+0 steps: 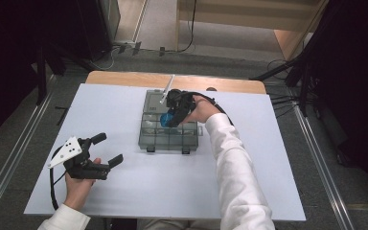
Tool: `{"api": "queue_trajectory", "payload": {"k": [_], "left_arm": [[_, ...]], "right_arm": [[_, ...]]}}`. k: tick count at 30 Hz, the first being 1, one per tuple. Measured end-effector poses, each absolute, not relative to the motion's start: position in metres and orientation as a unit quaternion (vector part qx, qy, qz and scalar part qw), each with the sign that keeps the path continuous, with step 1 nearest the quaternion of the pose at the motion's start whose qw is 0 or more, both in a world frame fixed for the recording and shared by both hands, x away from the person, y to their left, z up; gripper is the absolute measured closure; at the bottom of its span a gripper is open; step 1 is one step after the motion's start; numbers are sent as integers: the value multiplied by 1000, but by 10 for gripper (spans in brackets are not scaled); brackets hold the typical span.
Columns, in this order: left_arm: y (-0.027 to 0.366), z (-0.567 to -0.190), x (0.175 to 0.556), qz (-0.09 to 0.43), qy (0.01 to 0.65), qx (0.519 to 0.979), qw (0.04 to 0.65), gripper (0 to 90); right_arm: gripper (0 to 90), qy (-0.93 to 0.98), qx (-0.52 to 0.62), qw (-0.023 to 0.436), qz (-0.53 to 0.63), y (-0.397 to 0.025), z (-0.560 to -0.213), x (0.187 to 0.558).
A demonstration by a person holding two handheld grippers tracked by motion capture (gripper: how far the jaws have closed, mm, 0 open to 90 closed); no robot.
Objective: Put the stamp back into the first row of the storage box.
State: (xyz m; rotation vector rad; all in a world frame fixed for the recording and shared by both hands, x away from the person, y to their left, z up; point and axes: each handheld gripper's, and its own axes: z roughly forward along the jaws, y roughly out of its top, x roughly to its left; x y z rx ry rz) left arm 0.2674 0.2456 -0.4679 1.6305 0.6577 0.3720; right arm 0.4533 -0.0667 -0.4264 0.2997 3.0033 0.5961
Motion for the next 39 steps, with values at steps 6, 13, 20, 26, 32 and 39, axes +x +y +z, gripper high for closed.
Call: {"api": "queue_trajectory", "payload": {"k": [6, 13, 20, 26, 32, 39], "left_arm": [[245, -468, 267, 161, 286, 711, 622, 0], [246, -469, 267, 162, 287, 712, 620, 0], [245, -469, 267, 164, 288, 713, 618, 0], [244, -469, 267, 161, 287, 713, 619, 0], [244, -470, 268, 159, 287, 714, 619, 0], [243, -470, 269, 157, 289, 712, 620, 0]], "right_arm": [[423, 977, 104, 42, 179, -65, -434, 457], [275, 974, 122, 55, 181, -66, -439, 460], [182, 968, 135, 82, 193, -75, -429, 450], [159, 962, 161, 98, 198, -91, -419, 440], [99, 952, 195, 99, 216, -109, -406, 428], [0, 938, 236, 109, 229, -130, -394, 418]]}}
